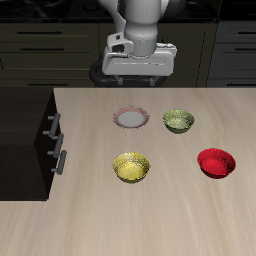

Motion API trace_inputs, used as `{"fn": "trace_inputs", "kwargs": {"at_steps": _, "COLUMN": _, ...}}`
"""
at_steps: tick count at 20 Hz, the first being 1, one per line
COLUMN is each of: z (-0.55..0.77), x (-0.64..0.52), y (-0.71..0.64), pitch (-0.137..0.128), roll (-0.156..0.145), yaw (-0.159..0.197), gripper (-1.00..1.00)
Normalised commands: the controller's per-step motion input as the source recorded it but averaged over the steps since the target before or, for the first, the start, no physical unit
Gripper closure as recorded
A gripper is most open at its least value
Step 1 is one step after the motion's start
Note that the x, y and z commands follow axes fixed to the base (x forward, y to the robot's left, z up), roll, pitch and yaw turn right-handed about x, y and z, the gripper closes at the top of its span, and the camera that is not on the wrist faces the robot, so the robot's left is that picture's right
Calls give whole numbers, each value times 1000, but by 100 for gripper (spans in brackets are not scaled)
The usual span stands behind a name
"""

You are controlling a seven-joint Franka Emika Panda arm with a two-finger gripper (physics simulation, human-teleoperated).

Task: Place the yellow bowl on top of the wooden cabinet

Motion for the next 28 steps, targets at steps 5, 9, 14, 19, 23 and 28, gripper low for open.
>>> {"fn": "trace_inputs", "kwargs": {"at_steps": 5, "z": 4, "x": 163, "y": 37, "pitch": 1, "roll": -5, "yaw": 11, "gripper": -100}}
{"fn": "trace_inputs", "kwargs": {"at_steps": 9, "z": 37, "x": 84, "y": 48, "pitch": -3, "roll": 5, "yaw": 8, "gripper": -100}}
{"fn": "trace_inputs", "kwargs": {"at_steps": 14, "z": 34, "x": 81, "y": 82, "pitch": -12, "roll": 2, "yaw": 28, "gripper": -100}}
{"fn": "trace_inputs", "kwargs": {"at_steps": 19, "z": 11, "x": 151, "y": 4, "pitch": -2, "roll": -11, "yaw": 22, "gripper": -100}}
{"fn": "trace_inputs", "kwargs": {"at_steps": 23, "z": -5, "x": 143, "y": -33, "pitch": 1, "roll": -10, "yaw": -3, "gripper": -100}}
{"fn": "trace_inputs", "kwargs": {"at_steps": 28, "z": -150, "x": 198, "y": 27, "pitch": 18, "roll": -4, "yaw": 17, "gripper": -100}}
